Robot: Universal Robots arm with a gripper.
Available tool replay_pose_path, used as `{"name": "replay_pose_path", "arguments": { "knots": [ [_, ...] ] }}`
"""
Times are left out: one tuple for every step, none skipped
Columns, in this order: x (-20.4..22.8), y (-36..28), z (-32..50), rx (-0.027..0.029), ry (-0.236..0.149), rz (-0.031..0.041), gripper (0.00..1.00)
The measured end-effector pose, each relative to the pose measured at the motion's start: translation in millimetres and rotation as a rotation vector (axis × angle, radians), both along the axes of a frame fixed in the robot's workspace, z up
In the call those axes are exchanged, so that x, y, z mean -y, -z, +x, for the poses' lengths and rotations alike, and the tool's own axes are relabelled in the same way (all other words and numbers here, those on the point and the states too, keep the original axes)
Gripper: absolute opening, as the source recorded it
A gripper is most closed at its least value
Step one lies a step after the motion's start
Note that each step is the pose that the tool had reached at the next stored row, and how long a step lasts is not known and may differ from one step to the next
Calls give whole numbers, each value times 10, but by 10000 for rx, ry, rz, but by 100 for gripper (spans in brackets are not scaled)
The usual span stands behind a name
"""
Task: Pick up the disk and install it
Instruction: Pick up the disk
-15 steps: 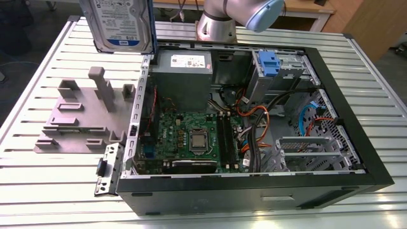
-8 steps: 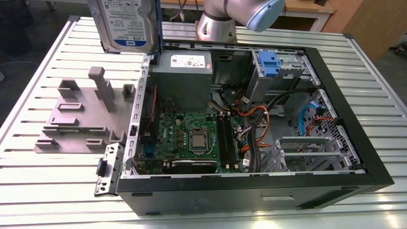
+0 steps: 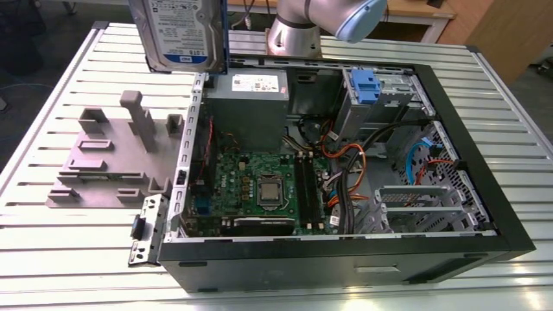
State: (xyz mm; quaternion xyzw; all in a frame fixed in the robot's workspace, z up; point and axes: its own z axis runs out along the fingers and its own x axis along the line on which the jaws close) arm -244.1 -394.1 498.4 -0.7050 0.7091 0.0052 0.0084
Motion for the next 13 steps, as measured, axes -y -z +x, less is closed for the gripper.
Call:
{"name": "replay_pose_path", "arguments": {
  "knots": [
    [0,1,12,1,0,0,36],
    [0,1,24,0,0,0,36],
    [0,1,40,0,1,0,36],
    [0,1,57,1,1,0,36],
    [0,2,74,0,2,0,36],
    [0,2,89,1,1,0,36],
    [0,2,104,1,2,0,36],
    [0,3,120,1,2,0,36],
    [0,3,135,1,2,1,36],
    [0,4,165,1,2,1,36],
    [0,5,194,1,2,1,36],
    [0,5,207,1,2,0,36],
    [0,5,220,1,2,0,36]
  ]
}}
